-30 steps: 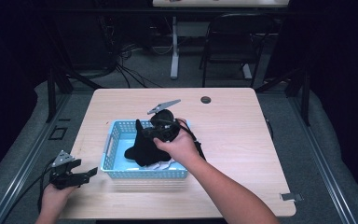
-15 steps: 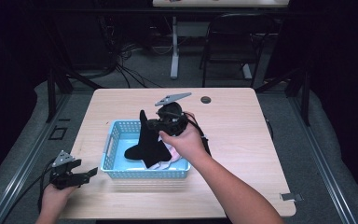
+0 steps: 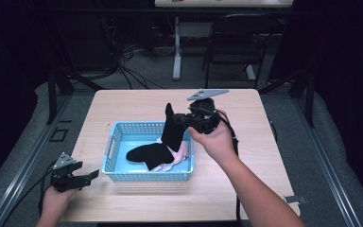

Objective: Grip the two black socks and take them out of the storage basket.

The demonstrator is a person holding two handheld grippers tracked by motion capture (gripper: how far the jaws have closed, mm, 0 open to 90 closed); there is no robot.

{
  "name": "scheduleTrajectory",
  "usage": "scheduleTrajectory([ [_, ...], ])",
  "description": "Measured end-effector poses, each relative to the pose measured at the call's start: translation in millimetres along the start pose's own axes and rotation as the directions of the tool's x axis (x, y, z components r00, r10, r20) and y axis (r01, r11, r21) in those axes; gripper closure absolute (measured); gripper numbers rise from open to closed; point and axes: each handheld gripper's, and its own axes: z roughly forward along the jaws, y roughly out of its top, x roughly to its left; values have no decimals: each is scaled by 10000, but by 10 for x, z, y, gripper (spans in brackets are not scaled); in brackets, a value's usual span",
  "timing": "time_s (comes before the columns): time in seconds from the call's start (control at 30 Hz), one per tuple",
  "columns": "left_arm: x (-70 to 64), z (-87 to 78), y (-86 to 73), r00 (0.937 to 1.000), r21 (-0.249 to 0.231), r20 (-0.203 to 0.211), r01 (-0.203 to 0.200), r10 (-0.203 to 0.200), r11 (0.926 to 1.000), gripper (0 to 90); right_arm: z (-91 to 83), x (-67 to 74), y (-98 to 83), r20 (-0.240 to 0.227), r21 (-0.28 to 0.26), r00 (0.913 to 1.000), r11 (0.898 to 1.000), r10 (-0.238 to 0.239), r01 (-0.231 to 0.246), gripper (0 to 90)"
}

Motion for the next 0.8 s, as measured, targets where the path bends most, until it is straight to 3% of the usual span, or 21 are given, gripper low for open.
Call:
scheduleTrajectory([
  [0.4,-5,9,-3,10000,34,-30,-11,11,10000,179,-469,-286,-155,946,-460,9943,9979,494,-452,882],
  [0.8,-7,12,-4,10000,64,-26,-29,29,10000,179,-527,-461,-464,1664,-313,9817,9956,927,-887,882],
])
